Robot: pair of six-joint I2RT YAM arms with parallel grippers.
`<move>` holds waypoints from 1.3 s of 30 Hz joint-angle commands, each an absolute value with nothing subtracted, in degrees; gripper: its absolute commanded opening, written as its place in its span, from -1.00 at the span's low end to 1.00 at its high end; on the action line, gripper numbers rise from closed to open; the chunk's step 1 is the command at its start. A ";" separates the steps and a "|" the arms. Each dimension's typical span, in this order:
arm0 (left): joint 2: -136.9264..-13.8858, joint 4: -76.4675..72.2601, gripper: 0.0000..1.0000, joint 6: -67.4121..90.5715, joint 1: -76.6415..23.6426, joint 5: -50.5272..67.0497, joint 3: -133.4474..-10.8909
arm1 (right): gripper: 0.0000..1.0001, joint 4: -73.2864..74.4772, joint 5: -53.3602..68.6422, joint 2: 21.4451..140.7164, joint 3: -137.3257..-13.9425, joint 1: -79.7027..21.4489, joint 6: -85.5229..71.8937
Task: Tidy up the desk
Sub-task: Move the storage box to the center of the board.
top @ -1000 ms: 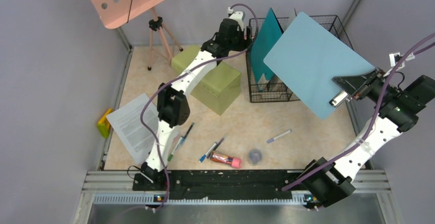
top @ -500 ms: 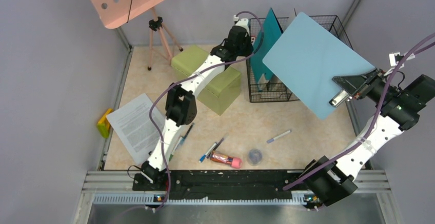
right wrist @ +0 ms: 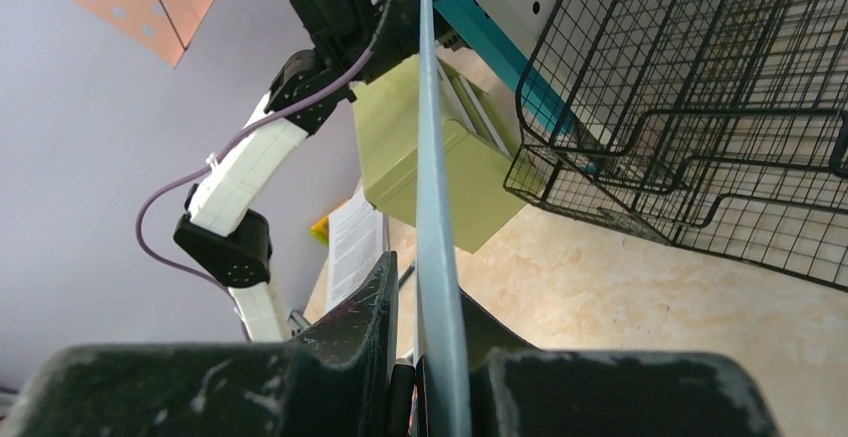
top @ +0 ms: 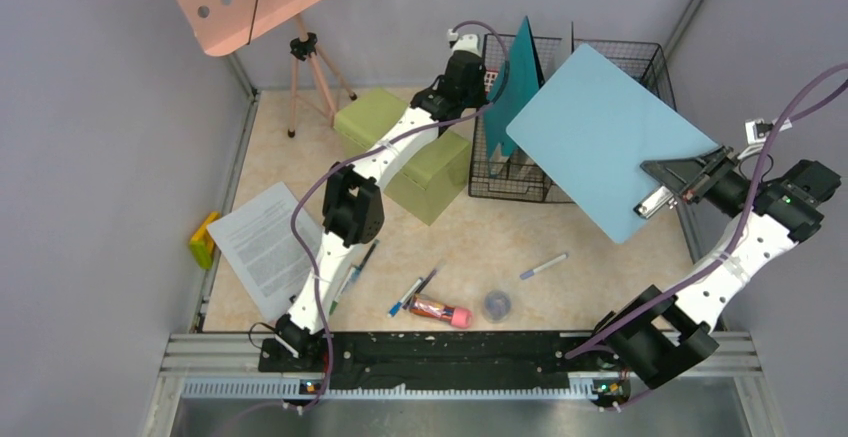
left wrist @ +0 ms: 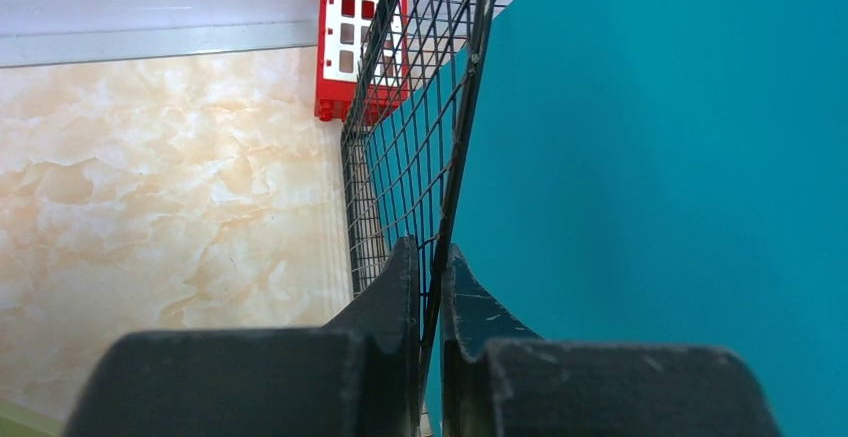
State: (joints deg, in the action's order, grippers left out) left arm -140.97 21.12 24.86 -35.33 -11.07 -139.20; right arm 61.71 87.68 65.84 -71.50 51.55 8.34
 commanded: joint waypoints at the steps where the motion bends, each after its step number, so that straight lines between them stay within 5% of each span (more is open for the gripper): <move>1: -137.09 24.92 -1.00 36.23 -34.80 -8.98 -139.76 | -1.00 62.44 94.83 63.22 -68.87 52.17 9.94; 12: -137.60 27.45 -1.00 44.73 -34.80 -3.72 -138.04 | -1.00 59.52 94.83 63.15 -67.27 53.39 5.86; 28: -131.54 24.35 -1.00 42.53 -34.72 5.32 -129.38 | -1.00 67.81 87.23 81.25 -74.52 52.71 40.87; 39: -128.17 22.40 -1.00 38.92 -33.78 9.59 -125.07 | -1.00 38.37 81.61 89.94 -65.75 41.97 35.52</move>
